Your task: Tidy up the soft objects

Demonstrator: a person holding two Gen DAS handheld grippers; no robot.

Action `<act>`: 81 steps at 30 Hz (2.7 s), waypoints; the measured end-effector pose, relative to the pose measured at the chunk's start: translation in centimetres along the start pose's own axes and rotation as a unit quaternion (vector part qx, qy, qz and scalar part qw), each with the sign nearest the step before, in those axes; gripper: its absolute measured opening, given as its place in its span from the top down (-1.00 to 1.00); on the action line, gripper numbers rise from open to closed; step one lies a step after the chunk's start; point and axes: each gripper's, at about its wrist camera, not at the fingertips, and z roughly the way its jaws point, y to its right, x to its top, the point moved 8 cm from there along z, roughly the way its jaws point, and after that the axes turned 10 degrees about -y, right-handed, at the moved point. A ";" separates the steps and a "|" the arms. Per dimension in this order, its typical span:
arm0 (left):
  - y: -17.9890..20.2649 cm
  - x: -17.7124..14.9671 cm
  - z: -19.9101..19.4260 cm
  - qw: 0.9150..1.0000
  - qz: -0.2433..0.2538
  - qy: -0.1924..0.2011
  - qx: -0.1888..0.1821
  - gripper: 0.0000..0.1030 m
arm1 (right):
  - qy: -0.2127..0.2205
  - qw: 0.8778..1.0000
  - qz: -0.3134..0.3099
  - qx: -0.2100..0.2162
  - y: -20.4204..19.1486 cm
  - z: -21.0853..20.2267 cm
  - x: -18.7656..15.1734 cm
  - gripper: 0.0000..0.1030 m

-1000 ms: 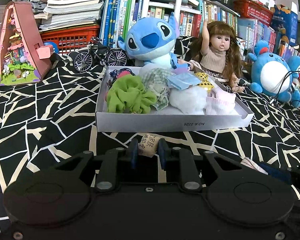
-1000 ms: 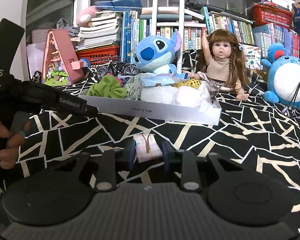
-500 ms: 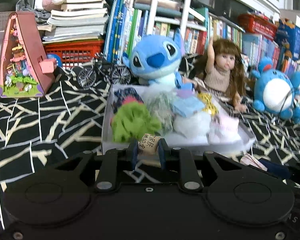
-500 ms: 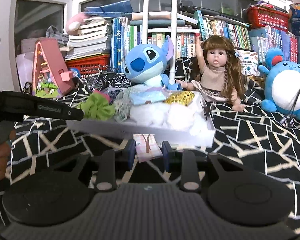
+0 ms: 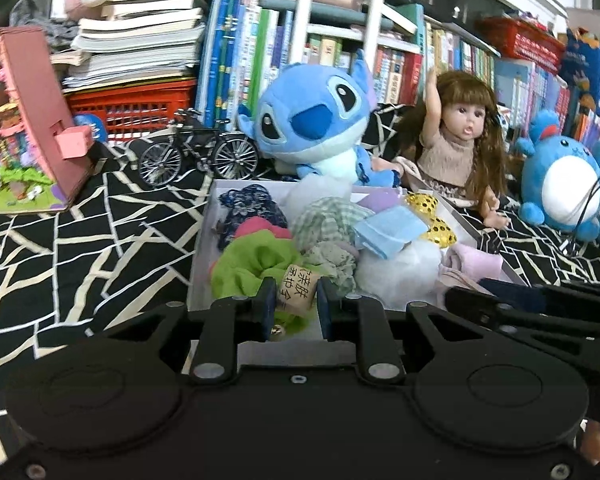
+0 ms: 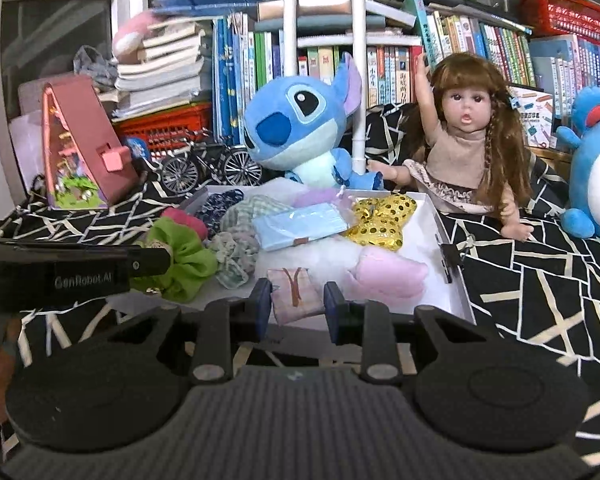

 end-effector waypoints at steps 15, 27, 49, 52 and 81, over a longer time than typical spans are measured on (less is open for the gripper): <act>1.2 0.4 4.9 0.999 0.001 -0.041 -0.002 0.63 | -0.053 0.998 0.043 0.014 1.9 4.6 0.5 0.36; 1.1 0.7 6.6 0.999 0.001 -0.045 0.012 0.64 | -0.059 0.997 0.040 0.017 2.1 6.1 1.1 0.35; 1.5 0.7 5.3 0.999 0.001 -0.043 0.001 0.24 | -0.047 0.996 0.064 0.036 2.4 4.7 1.1 -0.10; 1.6 0.7 4.5 0.999 0.005 -0.040 -0.001 0.06 | -0.040 0.996 0.067 0.034 2.6 4.0 1.2 -0.22; -1.6 -6.8 -0.3 0.996 -0.016 -0.063 0.054 -0.64 | -0.047 0.996 0.069 -0.043 3.1 -0.7 -6.3 -0.77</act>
